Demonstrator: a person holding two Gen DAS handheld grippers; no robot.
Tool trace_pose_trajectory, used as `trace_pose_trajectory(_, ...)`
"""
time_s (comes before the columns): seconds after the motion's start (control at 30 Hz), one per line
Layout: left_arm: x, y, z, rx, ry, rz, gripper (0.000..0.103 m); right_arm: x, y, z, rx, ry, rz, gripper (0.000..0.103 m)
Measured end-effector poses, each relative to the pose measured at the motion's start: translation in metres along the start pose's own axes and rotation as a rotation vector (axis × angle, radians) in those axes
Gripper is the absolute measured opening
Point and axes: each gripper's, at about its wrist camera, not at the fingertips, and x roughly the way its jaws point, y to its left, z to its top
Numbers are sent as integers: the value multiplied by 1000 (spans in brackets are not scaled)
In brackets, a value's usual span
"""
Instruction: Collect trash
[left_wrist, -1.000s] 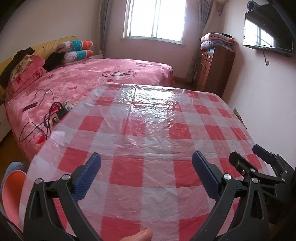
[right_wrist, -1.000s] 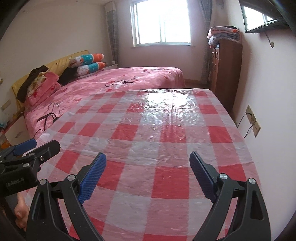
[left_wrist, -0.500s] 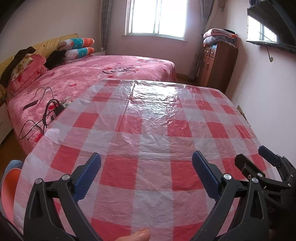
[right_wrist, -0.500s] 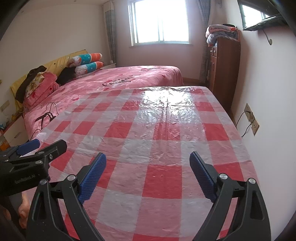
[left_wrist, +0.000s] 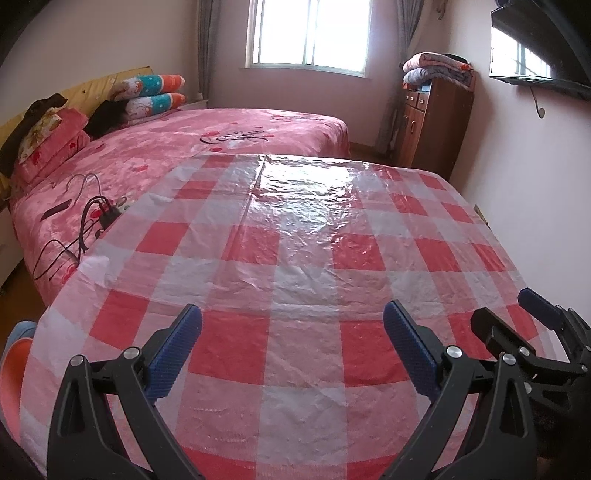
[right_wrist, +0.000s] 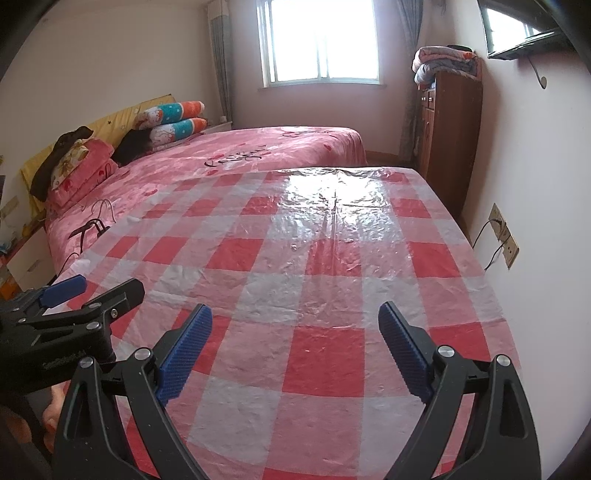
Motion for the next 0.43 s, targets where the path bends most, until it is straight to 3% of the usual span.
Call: trace_pose_trajectory(0.43,45,2,3,-31,134,23,99,33,-14,2,60,125,-41,94)
